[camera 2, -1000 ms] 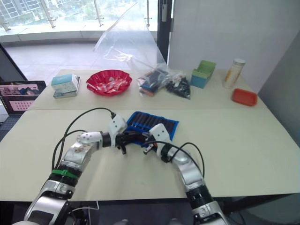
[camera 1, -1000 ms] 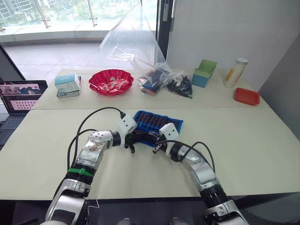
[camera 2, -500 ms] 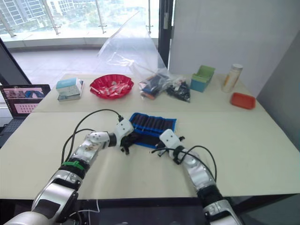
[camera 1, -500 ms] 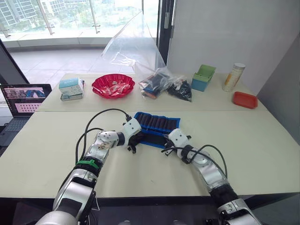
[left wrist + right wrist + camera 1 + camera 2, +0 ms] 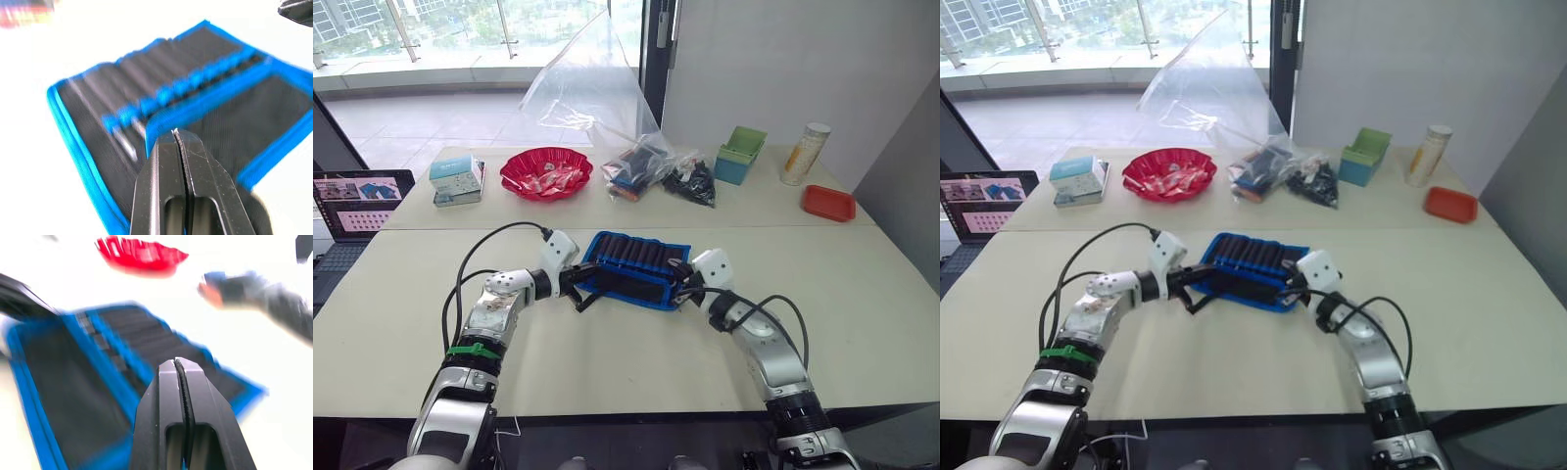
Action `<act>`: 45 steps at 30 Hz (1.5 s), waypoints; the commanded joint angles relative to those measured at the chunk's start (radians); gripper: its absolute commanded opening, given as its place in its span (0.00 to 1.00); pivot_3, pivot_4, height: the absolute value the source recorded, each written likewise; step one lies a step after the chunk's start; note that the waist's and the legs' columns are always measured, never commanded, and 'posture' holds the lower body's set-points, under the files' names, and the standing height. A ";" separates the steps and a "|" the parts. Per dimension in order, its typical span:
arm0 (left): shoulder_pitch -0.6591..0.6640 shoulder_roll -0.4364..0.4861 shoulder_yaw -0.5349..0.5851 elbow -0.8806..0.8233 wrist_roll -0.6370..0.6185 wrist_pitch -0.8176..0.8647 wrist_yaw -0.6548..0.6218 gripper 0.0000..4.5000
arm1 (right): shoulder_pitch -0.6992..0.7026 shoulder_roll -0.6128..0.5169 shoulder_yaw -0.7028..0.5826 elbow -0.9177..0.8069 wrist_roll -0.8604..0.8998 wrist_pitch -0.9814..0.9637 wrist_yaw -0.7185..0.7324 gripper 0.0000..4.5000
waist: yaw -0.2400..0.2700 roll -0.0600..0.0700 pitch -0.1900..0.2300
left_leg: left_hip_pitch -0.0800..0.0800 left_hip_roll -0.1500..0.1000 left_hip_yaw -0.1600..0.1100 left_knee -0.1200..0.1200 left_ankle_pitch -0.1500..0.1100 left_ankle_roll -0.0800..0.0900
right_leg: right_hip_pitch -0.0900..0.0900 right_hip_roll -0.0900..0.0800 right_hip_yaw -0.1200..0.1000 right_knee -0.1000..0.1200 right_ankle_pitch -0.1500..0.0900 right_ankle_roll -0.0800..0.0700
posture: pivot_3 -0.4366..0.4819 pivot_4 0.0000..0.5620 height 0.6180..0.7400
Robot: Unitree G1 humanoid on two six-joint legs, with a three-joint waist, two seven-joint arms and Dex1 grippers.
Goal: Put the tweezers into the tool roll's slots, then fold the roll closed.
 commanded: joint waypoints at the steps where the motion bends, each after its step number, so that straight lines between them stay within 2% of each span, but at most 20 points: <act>1: -0.008 -0.023 -0.033 -0.025 0.013 0.028 0.018 0.00 | -0.045 0.036 0.040 -0.001 0.012 0.070 0.011 0.00 | 0.000 0.000 0.000 | 0.001 0.000 0.000 0.000 0.000 0.000 | 0.001 0.000 0.000 0.000 0.000 0.000 | 0.48 0.27 1.00; 5: -0.029 -0.055 -0.099 0.045 0.082 0.033 0.046 0.00 | -0.095 0.085 0.097 0.071 -0.016 0.178 0.013 0.00 | 0.000 0.000 0.000 | 0.002 0.000 0.000 -0.001 0.000 0.001 | 0.001 0.000 0.000 0.000 0.000 0.000 | 0.48 0.27 1.00; 9: -0.060 -0.073 -0.142 0.130 0.144 0.016 0.090 0.00 | -0.109 0.069 0.182 0.114 -0.101 0.234 0.015 0.00 | 0.003 0.000 0.000 | 0.001 -0.001 -0.001 0.000 0.000 0.000 | 0.001 0.000 -0.001 0.000 0.000 0.000 | 0.48 0.27 1.00; 13: -0.081 -0.065 -0.169 0.196 0.205 0.004 0.143 0.00 | -0.086 0.045 0.182 0.097 -0.128 0.310 -0.004 0.00 | 0.003 0.000 0.000 | 0.002 -0.002 -0.001 0.000 0.001 -0.001 | 0.001 -0.001 0.000 0.000 0.000 0.000 | 0.48 0.27 1.00; 17: -0.046 -0.034 -0.189 0.170 0.233 0.011 0.133 0.00 | -0.034 0.008 0.140 0.048 -0.111 0.356 -0.005 0.00 | 0.002 0.000 0.000 | 0.003 -0.002 -0.001 0.000 -0.001 0.002 | 0.003 -0.001 -0.001 0.000 0.000 0.000 | 0.48 0.27 1.00; 22: -0.014 -0.028 -0.161 0.129 0.210 -0.009 0.142 0.00 | -0.004 -0.023 0.118 0.001 -0.086 0.364 0.017 0.00 | 0.001 0.000 0.000 | 0.007 0.000 -0.001 -0.001 -0.003 0.006 | 0.004 0.000 0.000 0.000 0.000 0.000 | 0.48 0.27 1.00; 25: -0.011 -0.034 -0.136 0.073 0.184 -0.023 0.139 0.00 | -0.027 -0.013 0.075 -0.044 -0.017 0.302 0.059 0.00 | 0.001 0.000 0.000 | 0.006 0.000 0.000 -0.001 -0.003 0.006 | 0.004 0.000 0.000 -0.001 0.000 0.000 | 0.48 0.27 1.00; 30: -0.027 -0.053 -0.036 -0.060 0.052 -0.041 0.100 0.00 | -0.083 -0.039 -0.045 -0.162 0.157 0.317 0.163 0.00 | 0.002 0.000 0.003 | 0.000 0.000 0.000 0.000 -0.002 0.003 | -0.001 0.000 0.000 0.000 0.000 0.000 | 0.48 0.27 1.00; 33: -0.018 -0.017 0.023 -0.164 -0.047 0.012 0.033 0.00 | -0.075 -0.136 -0.140 -0.212 0.291 0.414 0.263 0.00 | 0.006 0.000 0.003 | -0.001 -0.001 -0.001 0.000 -0.001 0.001 | -0.001 0.000 0.000 0.000 0.000 0.000 | 0.48 0.27 1.00; 36: 0.014 0.052 0.073 -0.257 -0.127 0.072 -0.036 0.18 | -0.031 -0.255 -0.217 -0.218 0.377 0.467 0.355 0.00 | 0.007 0.000 0.003 | -0.002 -0.002 -0.002 -0.001 -0.001 0.002 | 0.001 -0.001 -0.001 -0.006 0.000 0.000 | 0.48 0.27 1.00; 37: 0.036 0.081 0.087 -0.274 -0.146 0.084 -0.061 0.28 | -0.017 -0.276 -0.224 -0.211 0.386 0.492 0.352 0.06 | 0.005 0.000 0.003 | -0.002 -0.001 -0.002 -0.001 -0.001 0.003 | 0.002 -0.001 0.000 -0.008 0.000 0.000 | 0.48 0.27 1.00; 40: 0.089 0.175 0.128 -0.290 -0.168 0.075 -0.119 0.47 | 0.011 -0.299 -0.254 -0.207 0.438 0.604 0.319 0.24 | -0.005 0.000 0.003 | 0.000 0.000 0.000 -0.003 -0.002 0.004 | 0.002 0.000 0.000 -0.009 0.000 0.000 | 0.48 0.27 1.00; 42: 0.103 0.216 0.148 -0.282 -0.174 0.059 -0.137 0.64 | 0.016 -0.300 -0.268 -0.211 0.467 0.667 0.294 0.41 | -0.013 0.001 0.004 | 0.000 0.002 0.000 -0.003 -0.004 0.007 | 0.002 0.002 0.000 -0.009 0.000 0.000 | 0.48 0.27 1.00; 45: 0.116 0.261 0.190 -0.293 -0.216 0.081 -0.165 0.84 | 0.025 -0.288 -0.276 -0.211 0.500 0.762 0.242 0.62 | -0.011 0.001 0.005 | 0.000 0.002 0.000 -0.003 -0.005 0.008 | 0.002 0.001 0.000 -0.008 0.000 0.000 | 0.48 0.27 1.00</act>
